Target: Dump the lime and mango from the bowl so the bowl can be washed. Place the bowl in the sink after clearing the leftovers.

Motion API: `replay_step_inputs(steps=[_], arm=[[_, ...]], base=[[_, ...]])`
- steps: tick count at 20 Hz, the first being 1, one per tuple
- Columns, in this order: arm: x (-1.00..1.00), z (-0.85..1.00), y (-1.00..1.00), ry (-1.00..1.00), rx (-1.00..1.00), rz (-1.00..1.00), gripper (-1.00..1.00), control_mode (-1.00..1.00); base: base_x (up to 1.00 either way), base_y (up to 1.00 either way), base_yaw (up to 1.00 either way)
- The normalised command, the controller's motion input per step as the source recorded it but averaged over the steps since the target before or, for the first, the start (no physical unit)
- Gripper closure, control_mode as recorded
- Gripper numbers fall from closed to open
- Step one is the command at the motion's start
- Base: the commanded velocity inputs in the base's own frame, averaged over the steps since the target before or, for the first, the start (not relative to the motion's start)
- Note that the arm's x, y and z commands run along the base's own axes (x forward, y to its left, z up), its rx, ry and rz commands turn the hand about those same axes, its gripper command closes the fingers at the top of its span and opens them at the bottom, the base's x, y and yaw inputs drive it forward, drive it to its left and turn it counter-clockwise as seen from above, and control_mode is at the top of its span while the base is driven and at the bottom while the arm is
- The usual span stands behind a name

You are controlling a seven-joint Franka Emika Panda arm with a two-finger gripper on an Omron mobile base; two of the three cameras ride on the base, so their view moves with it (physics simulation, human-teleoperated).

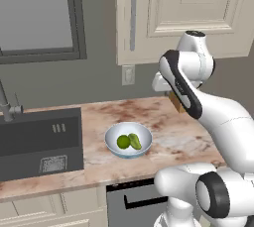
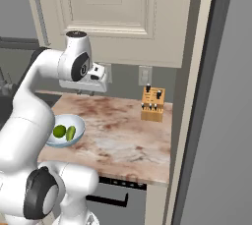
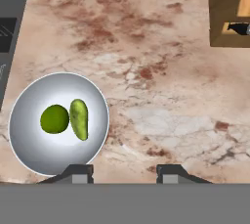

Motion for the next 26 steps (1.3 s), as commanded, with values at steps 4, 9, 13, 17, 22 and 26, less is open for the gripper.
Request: replay_step_inputs(steps=[4,9,13,17,22,26], arm=[[-0.07,-0.02,0.02,0.00,0.04,-0.01,-1.00,-1.00],[-0.12,-0.51,0.14,0.03,0.00,-0.02,-1.00,-1.00],[0.00,-1.00,0.24,0.16,0.00,0.00,-1.00,-1.00],[0.00,-1.00,0.17,0.19,0.00,0.00,-1.00,-1.00],[0.15,-0.69,0.15,0.12,0.00,0.00,-1.00,-1.00],[0.30,-0.40,0.25,0.09,0.00,0.00,-1.00,-1.00]], base=[[0.00,0.00,0.00],[0.00,0.00,0.00],[0.00,0.00,0.00],[0.00,0.00,0.00],[0.00,0.00,0.00],[0.00,0.00,0.00]])
